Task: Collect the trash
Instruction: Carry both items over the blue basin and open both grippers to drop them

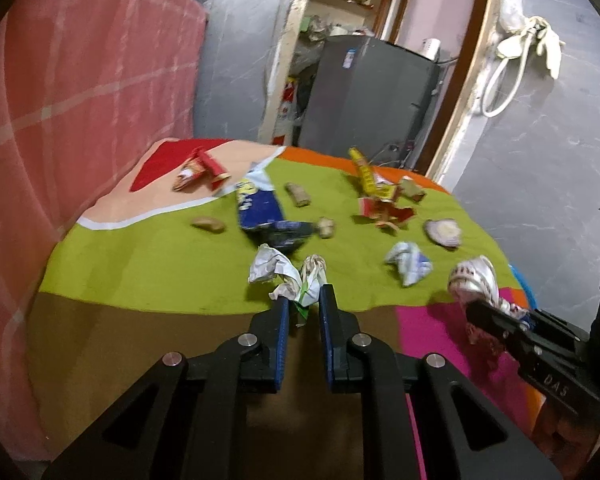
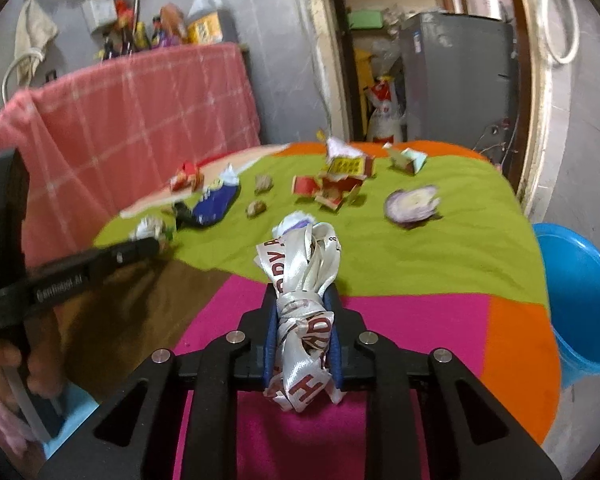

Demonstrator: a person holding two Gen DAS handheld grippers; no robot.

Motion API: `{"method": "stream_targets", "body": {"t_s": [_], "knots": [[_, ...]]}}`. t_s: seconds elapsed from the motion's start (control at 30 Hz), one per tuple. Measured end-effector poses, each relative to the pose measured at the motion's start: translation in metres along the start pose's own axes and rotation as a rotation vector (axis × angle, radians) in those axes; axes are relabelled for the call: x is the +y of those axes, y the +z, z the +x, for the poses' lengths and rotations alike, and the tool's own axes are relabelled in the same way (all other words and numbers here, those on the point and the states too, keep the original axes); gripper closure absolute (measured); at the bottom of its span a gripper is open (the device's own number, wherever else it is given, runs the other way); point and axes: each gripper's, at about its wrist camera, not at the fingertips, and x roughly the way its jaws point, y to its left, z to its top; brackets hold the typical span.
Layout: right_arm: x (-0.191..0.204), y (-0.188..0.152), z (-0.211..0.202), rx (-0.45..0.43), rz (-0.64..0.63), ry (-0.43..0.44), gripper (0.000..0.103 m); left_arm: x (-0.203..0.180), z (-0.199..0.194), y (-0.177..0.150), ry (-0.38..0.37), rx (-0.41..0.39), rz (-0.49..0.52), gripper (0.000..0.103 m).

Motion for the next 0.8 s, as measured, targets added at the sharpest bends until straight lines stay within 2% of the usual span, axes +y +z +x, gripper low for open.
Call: {"method": "stream_targets", "body": {"t_s": [0.23, 0.43, 0.67, 0.8], "knots": [[-0.025, 0.007, -0.044, -0.163, 0.049, -0.057, 0.084, -0.045, -0.001, 0.008, -0.069, -0.061, 0.021, 0.091], [-0.067, 0.014, -0.083, -0.297, 0.084, -0.179, 0.084, -0.101, 0.015, 0.027, -0.147, -0.097, 0.083, 0.091], [-0.139, 0.014, -0.104, -0.348, 0.149, -0.333, 0.083, -0.18, 0.06, 0.049, -0.273, -0.056, 0.167, 0.091], [-0.177, 0.013, -0.11, -0.351, 0.193, -0.387, 0.082, -0.223, 0.091, 0.057, -0.327, -0.013, 0.203, 0.091]]}}
